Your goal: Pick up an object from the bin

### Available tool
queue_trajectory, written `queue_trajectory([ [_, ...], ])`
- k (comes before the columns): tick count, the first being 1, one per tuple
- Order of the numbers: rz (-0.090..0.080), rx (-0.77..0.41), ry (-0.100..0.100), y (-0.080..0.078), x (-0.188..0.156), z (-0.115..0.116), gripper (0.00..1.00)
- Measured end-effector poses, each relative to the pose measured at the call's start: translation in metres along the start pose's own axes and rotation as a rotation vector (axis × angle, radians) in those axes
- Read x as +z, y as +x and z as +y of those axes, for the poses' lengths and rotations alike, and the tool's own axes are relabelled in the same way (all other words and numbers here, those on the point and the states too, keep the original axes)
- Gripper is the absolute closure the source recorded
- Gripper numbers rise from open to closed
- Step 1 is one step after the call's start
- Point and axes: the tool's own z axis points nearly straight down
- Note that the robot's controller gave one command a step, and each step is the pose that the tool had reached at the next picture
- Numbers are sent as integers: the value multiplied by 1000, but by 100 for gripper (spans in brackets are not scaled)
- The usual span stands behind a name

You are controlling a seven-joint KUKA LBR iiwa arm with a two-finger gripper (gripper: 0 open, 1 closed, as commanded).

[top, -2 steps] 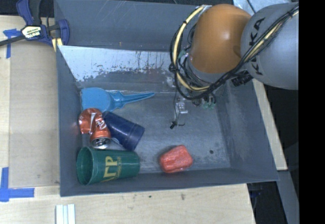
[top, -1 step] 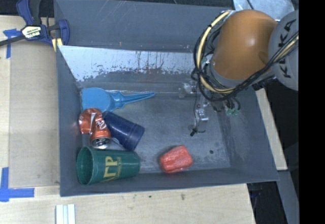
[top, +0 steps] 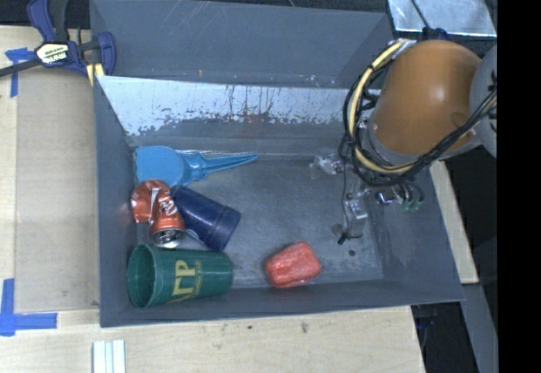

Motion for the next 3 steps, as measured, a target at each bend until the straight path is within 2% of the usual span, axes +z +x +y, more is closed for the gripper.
queue_trajectory([
  [1, 0, -44, -5, 24, 43, 11, 0],
  [2, 6, 11, -4, 36, 74, 28, 0],
  [3, -3, -38, -3, 33, 106, 58, 0],
])
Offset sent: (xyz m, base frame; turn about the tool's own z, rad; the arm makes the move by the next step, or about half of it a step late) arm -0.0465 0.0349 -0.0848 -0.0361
